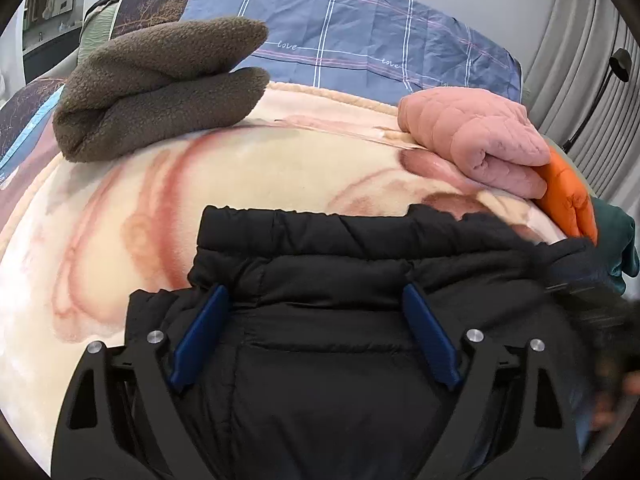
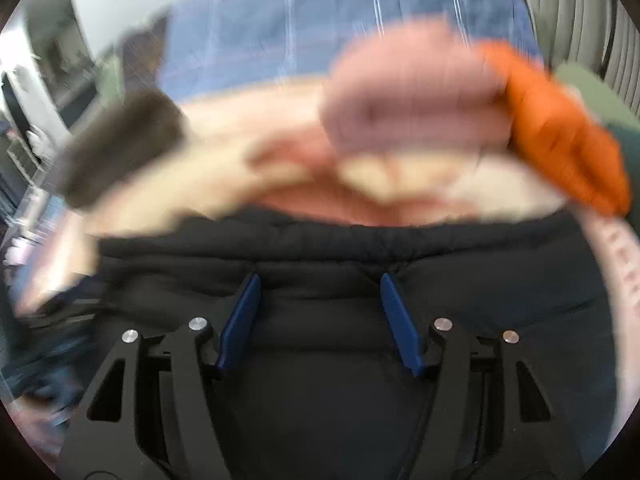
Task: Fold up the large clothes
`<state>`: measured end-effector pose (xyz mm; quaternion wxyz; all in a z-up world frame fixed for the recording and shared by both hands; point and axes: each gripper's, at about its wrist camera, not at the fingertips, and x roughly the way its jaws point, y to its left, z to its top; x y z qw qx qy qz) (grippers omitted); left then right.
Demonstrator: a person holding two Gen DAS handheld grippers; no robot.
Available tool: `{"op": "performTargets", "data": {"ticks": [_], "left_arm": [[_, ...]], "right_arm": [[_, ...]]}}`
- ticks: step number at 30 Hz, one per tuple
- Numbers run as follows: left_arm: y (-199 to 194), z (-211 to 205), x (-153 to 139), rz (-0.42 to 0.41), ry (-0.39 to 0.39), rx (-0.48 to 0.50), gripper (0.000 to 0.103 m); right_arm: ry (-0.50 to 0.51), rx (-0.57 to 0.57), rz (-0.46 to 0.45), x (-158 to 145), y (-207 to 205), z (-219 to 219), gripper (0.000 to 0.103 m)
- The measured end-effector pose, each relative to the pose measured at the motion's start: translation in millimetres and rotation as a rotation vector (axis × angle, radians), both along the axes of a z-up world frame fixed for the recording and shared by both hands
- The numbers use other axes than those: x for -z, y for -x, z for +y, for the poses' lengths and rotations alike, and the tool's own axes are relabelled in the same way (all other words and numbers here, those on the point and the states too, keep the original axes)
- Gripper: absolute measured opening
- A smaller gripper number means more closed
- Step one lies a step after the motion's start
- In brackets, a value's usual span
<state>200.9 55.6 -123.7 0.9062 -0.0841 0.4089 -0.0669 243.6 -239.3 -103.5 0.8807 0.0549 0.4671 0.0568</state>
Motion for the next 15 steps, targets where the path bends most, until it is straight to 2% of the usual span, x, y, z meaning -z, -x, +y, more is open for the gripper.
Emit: {"op": "performTargets", "data": {"ticks": [9, 12, 15], "left_arm": [[0, -2, 5, -0.019, -0.004, 0.023, 0.091], [1, -4, 6, -0.029, -0.028, 0.027, 0.092], [2, -3, 5, -0.03, -0.029, 0.024, 0.092]], "right_arm": [[-0.009, -0.007, -0.026, 0, 11, -5, 0.065], [-0.035, 0.06, -0.033, -21, 40, -10, 0.065], [-0.087, -0.023, -0.115, -47, 91, 0, 0.066]]}}
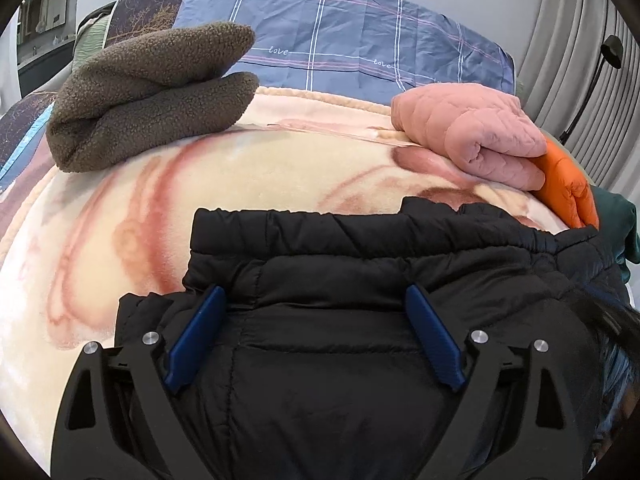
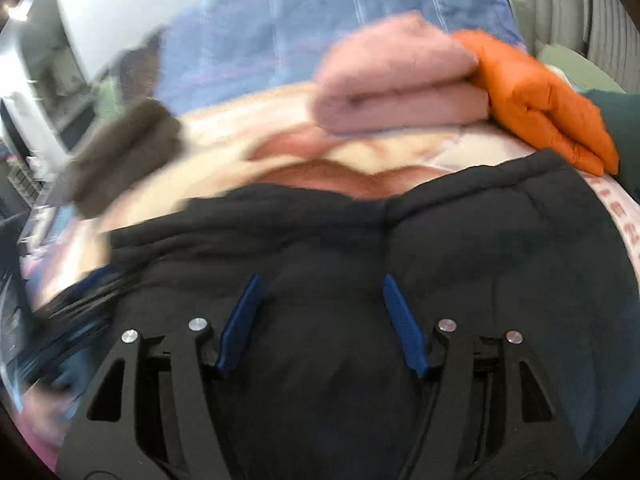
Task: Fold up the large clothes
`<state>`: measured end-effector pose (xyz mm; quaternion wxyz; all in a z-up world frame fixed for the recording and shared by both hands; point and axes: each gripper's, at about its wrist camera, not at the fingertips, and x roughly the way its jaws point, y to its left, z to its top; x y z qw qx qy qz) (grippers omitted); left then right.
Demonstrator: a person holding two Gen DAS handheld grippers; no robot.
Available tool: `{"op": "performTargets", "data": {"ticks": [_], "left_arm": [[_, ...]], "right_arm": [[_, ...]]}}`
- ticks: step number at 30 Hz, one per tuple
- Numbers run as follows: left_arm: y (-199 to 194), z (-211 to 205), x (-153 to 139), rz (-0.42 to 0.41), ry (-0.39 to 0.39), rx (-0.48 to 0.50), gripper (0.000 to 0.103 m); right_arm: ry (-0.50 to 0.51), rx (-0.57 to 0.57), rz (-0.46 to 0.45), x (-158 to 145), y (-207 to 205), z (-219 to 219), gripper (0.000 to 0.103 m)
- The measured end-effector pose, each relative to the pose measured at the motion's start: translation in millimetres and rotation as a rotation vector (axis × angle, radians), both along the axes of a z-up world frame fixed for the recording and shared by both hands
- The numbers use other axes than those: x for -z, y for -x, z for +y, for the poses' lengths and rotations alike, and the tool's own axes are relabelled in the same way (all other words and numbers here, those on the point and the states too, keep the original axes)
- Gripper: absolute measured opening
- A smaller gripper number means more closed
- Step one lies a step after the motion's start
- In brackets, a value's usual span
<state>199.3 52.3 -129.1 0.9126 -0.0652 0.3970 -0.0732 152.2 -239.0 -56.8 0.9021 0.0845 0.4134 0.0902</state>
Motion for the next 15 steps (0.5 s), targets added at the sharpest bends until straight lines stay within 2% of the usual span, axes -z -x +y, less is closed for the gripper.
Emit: {"op": "performTargets", "data": {"ticks": [2, 4, 5, 9, 11, 13, 15], "left_arm": [[0, 0, 0, -0.001, 0.002, 0.0, 0.092], [1, 1, -1, -0.002, 0.018, 0.012, 0.093], [2, 0, -2, -0.004, 0.039, 0.03, 0.094], [3, -6, 0, -0.002, -0.008, 0.021, 0.094], [4, -6, 0, -0.002, -0.012, 0.016, 0.094], [4, -4, 0, -0.003, -0.01, 0.011, 0.094], [4, -4, 0, -0.002, -0.01, 0.011, 0.094]], "right_arm": [[0.1, -0.018, 0.001, 11, 27, 14, 0.068], [0.178, -0.045, -0.012, 45, 37, 21, 0.068], [0.171, -0.039, -0.008, 51, 38, 19, 0.068], [0.149, -0.04, 0.036, 43, 32, 18, 0.069], [0.125, -0.013, 0.037, 27, 47, 14, 0.069], [0.07, -0.016, -0.011, 13, 70, 11, 0.069], [0.08, -0.035, -0.018, 10, 94, 12, 0.069]]}}
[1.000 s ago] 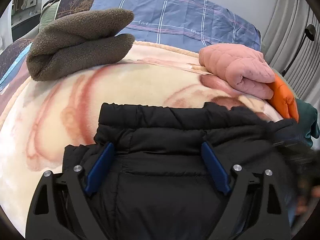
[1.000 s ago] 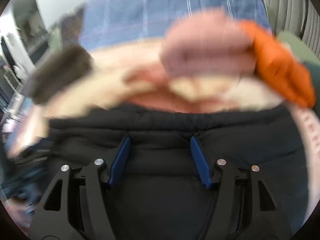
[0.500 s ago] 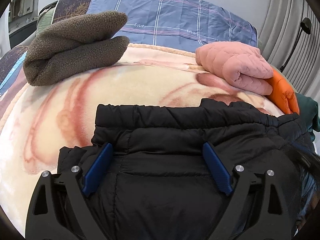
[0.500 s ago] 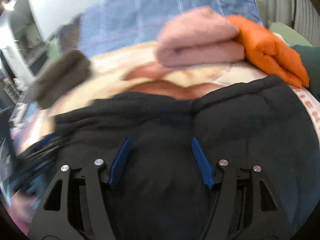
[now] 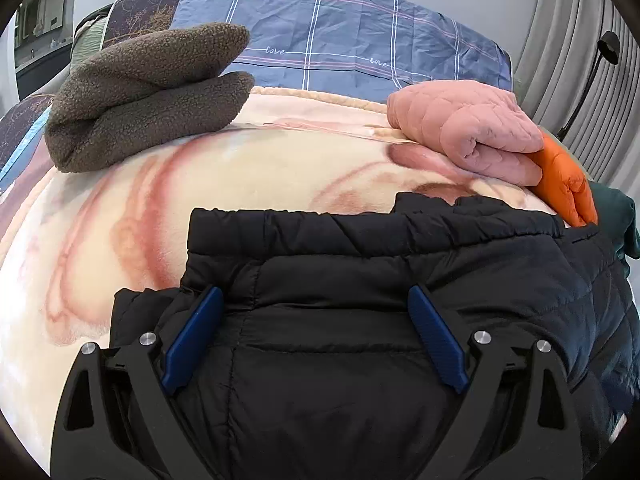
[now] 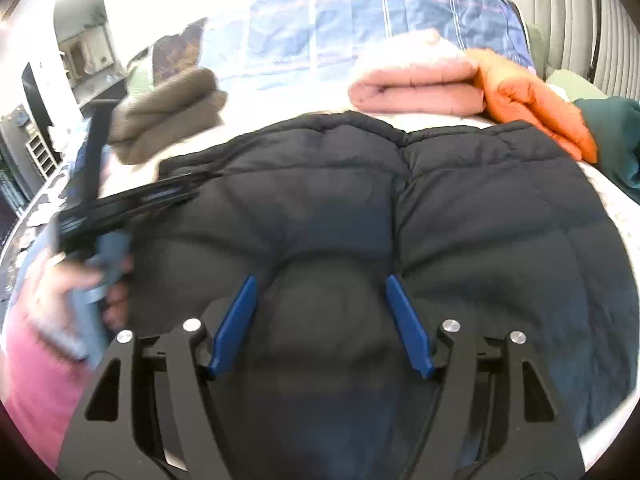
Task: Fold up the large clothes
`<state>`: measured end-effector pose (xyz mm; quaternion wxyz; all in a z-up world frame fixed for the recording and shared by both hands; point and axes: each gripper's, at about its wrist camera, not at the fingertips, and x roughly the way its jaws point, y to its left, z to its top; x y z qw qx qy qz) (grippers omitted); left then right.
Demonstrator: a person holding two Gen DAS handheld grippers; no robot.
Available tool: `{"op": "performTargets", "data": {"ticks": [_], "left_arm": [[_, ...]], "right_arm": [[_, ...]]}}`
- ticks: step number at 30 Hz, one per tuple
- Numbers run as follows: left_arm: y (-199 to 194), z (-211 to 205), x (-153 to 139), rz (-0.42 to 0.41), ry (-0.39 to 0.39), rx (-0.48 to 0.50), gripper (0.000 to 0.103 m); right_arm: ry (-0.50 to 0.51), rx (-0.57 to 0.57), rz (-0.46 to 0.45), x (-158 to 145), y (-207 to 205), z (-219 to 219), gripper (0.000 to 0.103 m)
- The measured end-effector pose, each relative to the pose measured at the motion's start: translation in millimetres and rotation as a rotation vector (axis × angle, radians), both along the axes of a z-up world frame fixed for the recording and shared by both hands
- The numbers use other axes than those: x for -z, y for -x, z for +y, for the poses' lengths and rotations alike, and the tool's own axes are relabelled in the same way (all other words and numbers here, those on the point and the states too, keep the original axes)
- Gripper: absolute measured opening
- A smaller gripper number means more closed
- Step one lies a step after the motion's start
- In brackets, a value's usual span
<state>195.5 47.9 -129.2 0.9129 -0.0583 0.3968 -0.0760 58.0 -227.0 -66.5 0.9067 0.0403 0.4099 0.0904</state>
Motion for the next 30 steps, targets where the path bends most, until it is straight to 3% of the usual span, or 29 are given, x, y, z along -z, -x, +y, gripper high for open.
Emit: {"op": "performTargets", "data": {"ticks": [3, 5, 10, 13, 17, 22, 25, 28, 30], "left_arm": [[0, 0, 0, -0.001, 0.003, 0.004, 0.094], [1, -1, 0, -0.005, 0.012, 0.018, 0.096], [0, -3, 1, 0.003, -0.005, 0.013, 0.096], [1, 0, -1, 0.009, 0.005, 0.008, 0.096], [9, 9, -12, 0.008, 0.06, -0.001, 0.096], [44, 48, -41, -0.067, 0.043, -0.038, 0.097], [64, 92, -37, -0.067, 0.043, -0.086, 0.097], [74, 132, -16, 0.02, 0.169, -0.114, 0.097], [80, 147, -5, 0.04, 0.302, -0.079, 0.097]], "right_arm": [[0.023, -0.004, 0.068, 26, 20, -4, 0.069], [0.065, -0.018, 0.057, 41, 20, 1, 0.07], [0.038, -0.006, 0.092, 28, 22, -3, 0.07], [0.039, -0.042, 0.057, 17, 39, -4, 0.071], [0.112, -0.096, 0.057, 45, 39, 1, 0.074], [0.095, -0.138, 0.059, 30, 39, -5, 0.075], [0.131, -0.165, 0.011, 16, 47, -8, 0.081], [0.14, -0.162, -0.027, 5, 51, -13, 0.081], [0.131, -0.163, -0.036, 3, 51, -14, 0.081]]}}
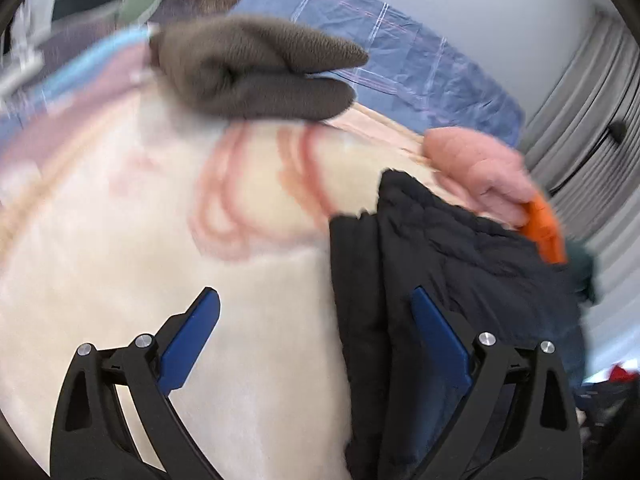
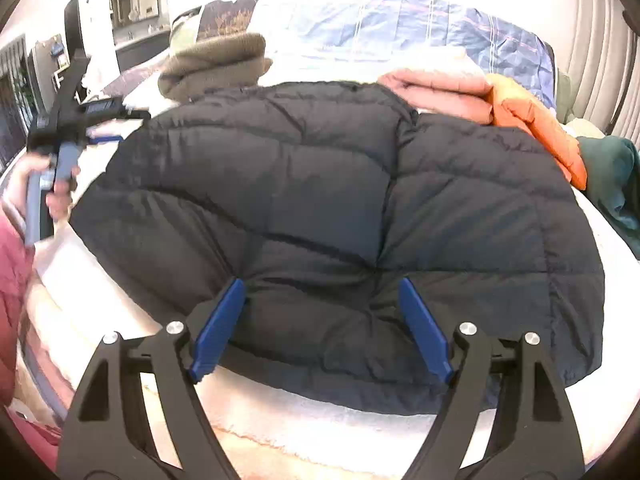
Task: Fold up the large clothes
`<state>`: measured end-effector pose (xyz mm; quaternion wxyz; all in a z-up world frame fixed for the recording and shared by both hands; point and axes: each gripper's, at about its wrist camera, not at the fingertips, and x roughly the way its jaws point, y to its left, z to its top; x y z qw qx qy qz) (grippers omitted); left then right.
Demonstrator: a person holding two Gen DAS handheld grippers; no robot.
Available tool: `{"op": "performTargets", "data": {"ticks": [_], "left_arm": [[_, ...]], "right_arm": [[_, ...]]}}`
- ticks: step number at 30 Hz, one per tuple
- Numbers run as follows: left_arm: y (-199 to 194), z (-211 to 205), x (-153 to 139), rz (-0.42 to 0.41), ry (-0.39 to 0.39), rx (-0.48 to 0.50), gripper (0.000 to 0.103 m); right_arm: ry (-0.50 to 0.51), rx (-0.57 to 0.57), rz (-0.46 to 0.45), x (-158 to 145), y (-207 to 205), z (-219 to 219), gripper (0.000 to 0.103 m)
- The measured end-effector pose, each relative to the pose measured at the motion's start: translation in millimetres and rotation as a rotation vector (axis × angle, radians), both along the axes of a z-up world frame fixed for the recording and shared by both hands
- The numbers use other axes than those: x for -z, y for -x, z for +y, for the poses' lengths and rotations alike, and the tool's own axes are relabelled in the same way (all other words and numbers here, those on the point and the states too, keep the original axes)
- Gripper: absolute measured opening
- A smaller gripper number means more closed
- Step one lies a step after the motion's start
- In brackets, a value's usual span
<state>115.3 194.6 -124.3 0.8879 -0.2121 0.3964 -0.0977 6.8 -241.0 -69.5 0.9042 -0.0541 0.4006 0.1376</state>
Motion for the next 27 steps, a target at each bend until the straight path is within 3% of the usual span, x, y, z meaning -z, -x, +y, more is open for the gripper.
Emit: {"op": "performTargets", "data": {"ticks": [1, 4, 7, 9, 11, 12, 15, 19, 23, 27], "left_arm": [[2, 2, 2, -0.004, 0.037, 0.018, 0.097], [-1, -5, 6, -0.006, 0.109, 0.093, 0.097], [-13, -20, 6, 0.042, 0.048, 0.118, 0.097], [-23, -28, 1, 0.048, 0.03, 0.147, 0.097], [-29, -29, -1, 0.045, 0.03, 0.17, 0.097], [-34, -29, 2, 0.052, 0.035, 0.183, 0.097], [-51, -29, 19, 0.09, 0.085, 0.204, 0.097], [-53, -26, 26, 0.045, 0.148, 0.207, 0.097], [-46, -21, 26, 0.013, 0.179, 0.212, 0.096], [-47, -18, 25, 0.016, 0.203, 0.214, 0.095]], "right_arm": [[0.021, 0.021, 0.04, 10, -5, -1, 0.082], [-0.043, 0.054, 0.103, 30, -16, -10, 0.085], [-0.028, 0.071, 0.083, 12, -13, -7, 0.084], [0.018, 0.049, -0.003, -7, -4, 3, 0.084], [0.116, -0.059, -0.137, -25, 12, 30, 0.084], [0.13, -0.102, -0.163, -27, 14, 38, 0.084], [0.149, -0.293, -0.186, -27, 33, 85, 0.084], [0.213, -0.529, -0.258, -17, 51, 156, 0.084], [0.277, -0.629, -0.238, 4, 44, 214, 0.083], [0.376, -0.612, -0.235, 27, 29, 243, 0.081]]}}
